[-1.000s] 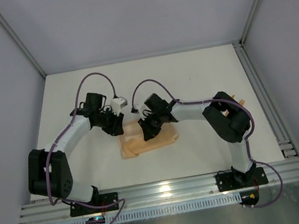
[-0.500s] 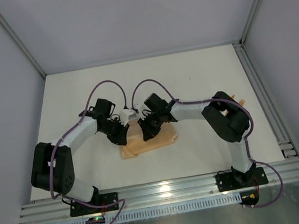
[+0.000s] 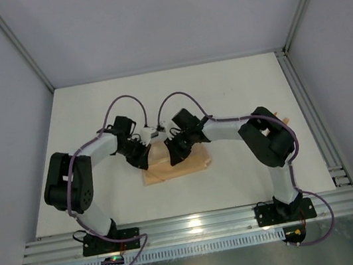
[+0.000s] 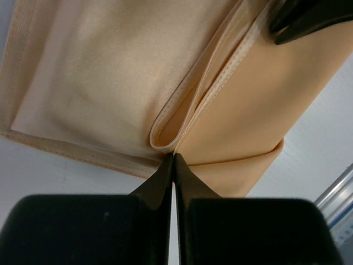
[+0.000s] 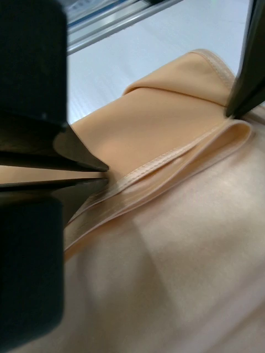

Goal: Fold the napkin into a case and place the utensils inside
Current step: Smooth out the 2/3-rectangle-folded napkin at the center of the board.

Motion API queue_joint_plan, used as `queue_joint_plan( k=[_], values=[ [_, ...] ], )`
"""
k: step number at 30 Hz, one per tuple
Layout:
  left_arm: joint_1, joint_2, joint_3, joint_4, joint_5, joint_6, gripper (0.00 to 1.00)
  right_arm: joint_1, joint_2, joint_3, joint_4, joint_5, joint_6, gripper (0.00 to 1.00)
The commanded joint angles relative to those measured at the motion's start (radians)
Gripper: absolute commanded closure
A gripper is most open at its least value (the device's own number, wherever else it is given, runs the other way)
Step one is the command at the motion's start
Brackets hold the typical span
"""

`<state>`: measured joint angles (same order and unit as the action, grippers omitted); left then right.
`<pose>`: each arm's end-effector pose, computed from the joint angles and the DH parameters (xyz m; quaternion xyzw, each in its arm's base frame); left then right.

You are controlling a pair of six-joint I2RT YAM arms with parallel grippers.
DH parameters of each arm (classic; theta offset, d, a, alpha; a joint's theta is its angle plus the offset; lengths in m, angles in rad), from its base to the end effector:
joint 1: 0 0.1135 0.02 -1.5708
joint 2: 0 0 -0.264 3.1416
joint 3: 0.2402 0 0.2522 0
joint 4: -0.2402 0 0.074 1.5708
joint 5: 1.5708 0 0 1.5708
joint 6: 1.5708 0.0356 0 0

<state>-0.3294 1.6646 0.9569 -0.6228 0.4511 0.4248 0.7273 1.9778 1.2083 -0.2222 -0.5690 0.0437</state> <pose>0.2742 -0.1101 0.1597 0.3812 0.8898 -0.2162 0.1273 0.2854 0.2797 0.1416 -0.3838 0.8398 0.3523 0.1528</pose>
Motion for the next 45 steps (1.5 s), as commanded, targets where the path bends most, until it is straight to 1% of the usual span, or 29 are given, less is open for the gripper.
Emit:
queue_joint_plan(
  k=[1,10,13,14,16,17,19,20,23,26,29,31,32,35,39,41,44,45],
  values=[
    [0.058,0.066,0.040,0.046,-0.008,-0.052,1.00,0.032,0.024,0.008,-0.009,0.004,-0.091,0.87],
    [0.075,0.087,0.039,0.054,0.040,-0.017,1.00,0.027,0.026,-0.007,0.003,-0.008,-0.104,0.87],
    [0.085,0.087,0.036,0.054,0.060,-0.015,1.00,0.018,-0.033,-0.055,0.099,-0.014,-0.084,0.80],
    [0.087,0.087,0.036,0.054,0.061,-0.014,1.00,0.015,-0.051,-0.076,0.121,-0.011,-0.074,0.75],
    [0.089,0.087,0.036,0.054,0.067,-0.014,1.00,0.011,-0.105,-0.098,0.162,0.009,-0.058,0.71],
    [0.089,0.089,0.036,0.052,0.070,-0.015,1.00,0.011,-0.121,-0.111,0.196,0.021,-0.050,0.68],
    [0.089,0.087,0.036,0.049,0.077,-0.015,1.00,0.011,-0.161,-0.124,0.215,0.047,-0.050,0.67],
    [0.089,0.086,0.036,0.051,0.077,-0.014,1.00,0.014,-0.172,-0.131,0.263,0.058,-0.050,0.67],
    [0.089,0.083,0.034,0.049,0.080,-0.012,1.00,0.026,-0.201,-0.151,0.329,0.084,-0.050,0.67],
    [0.089,0.084,0.033,0.049,0.081,-0.012,1.00,0.055,-0.211,-0.173,0.410,0.071,-0.051,0.69],
    [0.089,0.083,0.034,0.052,0.081,-0.014,1.00,0.090,-0.185,-0.197,0.483,0.029,-0.061,0.74],
    [0.090,0.083,0.036,0.052,0.081,-0.018,1.00,0.090,-0.162,-0.217,0.550,0.015,-0.045,0.80],
    [0.090,0.084,0.037,0.054,0.083,-0.021,1.00,0.090,-0.139,-0.236,0.567,0.002,-0.045,0.81],
    [0.093,0.086,0.039,0.057,0.083,-0.026,1.00,0.093,-0.108,-0.247,0.592,0.003,-0.021,0.83],
    [0.095,0.089,0.046,0.052,0.090,-0.029,1.00,0.095,-0.067,-0.243,0.577,0.034,-0.005,0.86],
    [0.096,0.089,0.052,0.046,0.101,-0.029,0.98,0.092,-0.048,-0.221,0.526,0.047,0.001,0.89],
    [0.099,0.081,0.060,0.034,0.119,-0.027,0.91,0.090,-0.023,-0.210,0.485,0.052,0.021,0.92],
    [0.102,0.078,0.062,0.031,0.126,-0.026,0.84,0.089,-0.025,-0.214,0.486,0.051,0.028,0.92]
  ],
)
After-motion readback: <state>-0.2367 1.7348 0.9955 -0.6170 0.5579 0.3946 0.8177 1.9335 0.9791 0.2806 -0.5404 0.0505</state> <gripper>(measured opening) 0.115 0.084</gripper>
